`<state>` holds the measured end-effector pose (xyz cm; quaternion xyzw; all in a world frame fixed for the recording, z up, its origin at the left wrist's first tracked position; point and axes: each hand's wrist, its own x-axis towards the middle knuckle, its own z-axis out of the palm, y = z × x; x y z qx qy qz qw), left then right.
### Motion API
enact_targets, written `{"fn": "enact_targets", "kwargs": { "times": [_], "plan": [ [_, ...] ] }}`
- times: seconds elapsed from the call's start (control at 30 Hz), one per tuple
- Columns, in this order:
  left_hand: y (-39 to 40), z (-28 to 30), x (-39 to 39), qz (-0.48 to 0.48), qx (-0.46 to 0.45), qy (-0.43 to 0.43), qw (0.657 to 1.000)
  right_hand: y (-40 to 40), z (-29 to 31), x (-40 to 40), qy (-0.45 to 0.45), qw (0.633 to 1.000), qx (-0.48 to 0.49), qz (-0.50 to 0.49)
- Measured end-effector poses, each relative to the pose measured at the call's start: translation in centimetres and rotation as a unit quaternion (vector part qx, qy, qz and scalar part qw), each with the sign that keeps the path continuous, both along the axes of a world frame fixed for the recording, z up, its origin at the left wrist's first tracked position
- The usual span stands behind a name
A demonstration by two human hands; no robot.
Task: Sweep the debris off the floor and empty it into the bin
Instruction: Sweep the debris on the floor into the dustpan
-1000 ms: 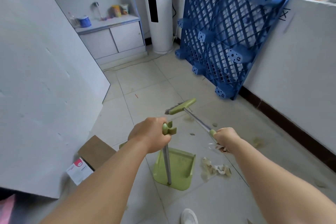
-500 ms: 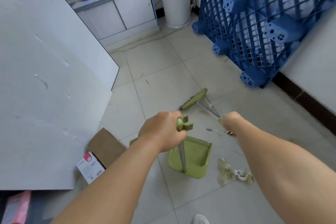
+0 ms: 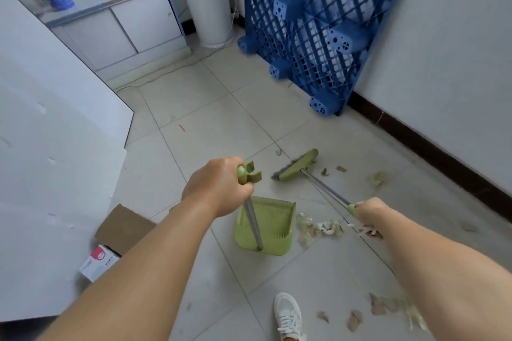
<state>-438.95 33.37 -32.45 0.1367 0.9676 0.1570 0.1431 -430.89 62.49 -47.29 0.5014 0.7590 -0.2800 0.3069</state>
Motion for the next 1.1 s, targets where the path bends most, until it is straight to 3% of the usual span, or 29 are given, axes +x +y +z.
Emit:
{"fn": "enact_targets", "kwargs": {
  "times": [0.3,0.57,0.87,1.1],
  "plan": [
    [0.1,1.1,14.5,-0.084,0.009,0.035,0.996,-0.5,1.3,21.8,0.000,1.000,0.005,-0.028],
    [2.9,2.8,22.4,-0.127,0.006,0.054,0.990,0.2,2.7,36.2,0.009,0.989,-0.012,-0.146],
    [4.6,3.8,24.0,-0.131,0.004,0.051,0.990,0.4,6.6,35.4,0.082,0.989,0.027,-0.118],
    [4.6,4.0,18.7,-0.081,-0.030,0.033,0.996,0.4,5.8,22.6,0.166,0.982,-0.044,-0.077]
  ]
}}
